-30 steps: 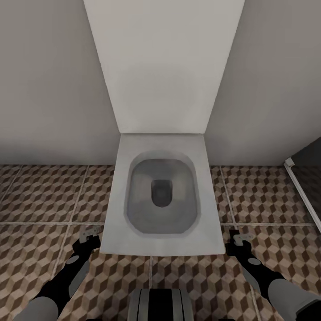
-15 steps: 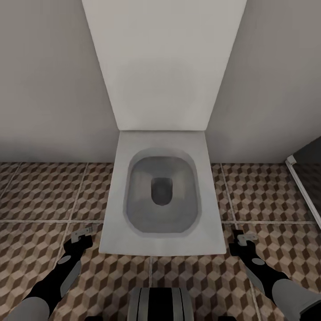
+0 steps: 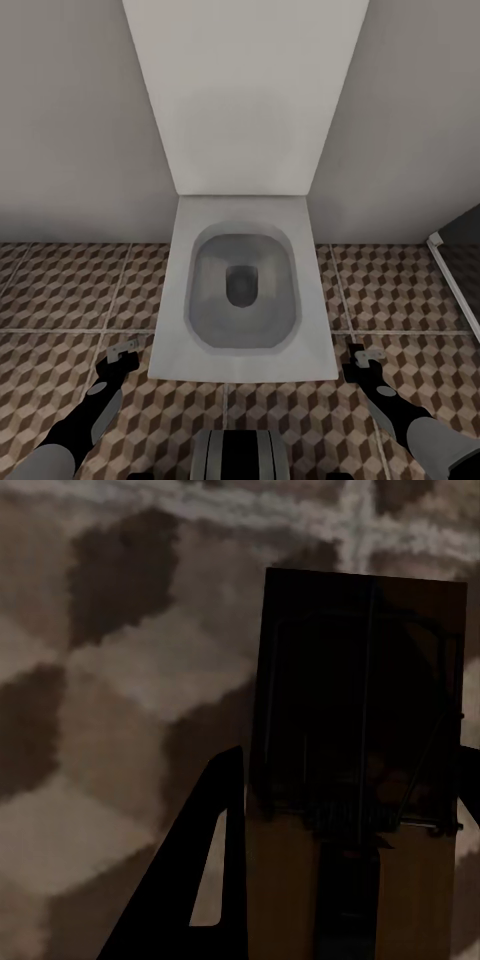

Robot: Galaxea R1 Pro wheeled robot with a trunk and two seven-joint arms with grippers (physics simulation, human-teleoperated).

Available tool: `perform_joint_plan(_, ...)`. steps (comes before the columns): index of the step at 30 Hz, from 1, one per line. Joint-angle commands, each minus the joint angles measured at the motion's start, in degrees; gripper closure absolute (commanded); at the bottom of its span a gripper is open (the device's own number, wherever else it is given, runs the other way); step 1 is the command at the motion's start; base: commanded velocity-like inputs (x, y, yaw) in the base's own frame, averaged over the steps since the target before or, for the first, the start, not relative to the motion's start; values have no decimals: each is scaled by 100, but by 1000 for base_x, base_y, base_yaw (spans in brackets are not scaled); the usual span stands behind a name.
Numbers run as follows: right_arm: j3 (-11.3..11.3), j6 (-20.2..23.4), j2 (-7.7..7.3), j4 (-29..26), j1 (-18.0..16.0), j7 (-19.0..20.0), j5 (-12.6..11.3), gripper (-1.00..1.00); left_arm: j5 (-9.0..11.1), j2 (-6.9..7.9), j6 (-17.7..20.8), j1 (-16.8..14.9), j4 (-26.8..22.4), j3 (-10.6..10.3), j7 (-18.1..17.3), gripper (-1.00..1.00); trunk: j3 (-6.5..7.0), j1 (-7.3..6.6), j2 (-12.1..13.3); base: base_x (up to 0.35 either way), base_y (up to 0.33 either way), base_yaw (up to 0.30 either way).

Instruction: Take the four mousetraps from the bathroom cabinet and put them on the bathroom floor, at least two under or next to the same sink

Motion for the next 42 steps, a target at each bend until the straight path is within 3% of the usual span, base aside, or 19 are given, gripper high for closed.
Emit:
perform_joint_plan(1,45,-16,-3,0,-2,10,-55,100,40,8,-25,-3,0,-49,60,100,-3,-1,-1,0,0,0)
perform_joint_plan(28,36,-131,-3,0,-2,17,-55,100,40,-23,-26,-3,0,-76,60,100,-3,-1,-1,0,0,0)
perform_joint_plan(33,40,-138,-1,0,-2,17,-55,100,38,-35,-24,-3,0,-89,60,100,-114,12,-8,0,0,0)
perform_joint_plan(42,39,-139,1,0,-2,17,-55,100,40,-34,-25,-3,0,-93,60,100,-114,12,-8,0,0,0)
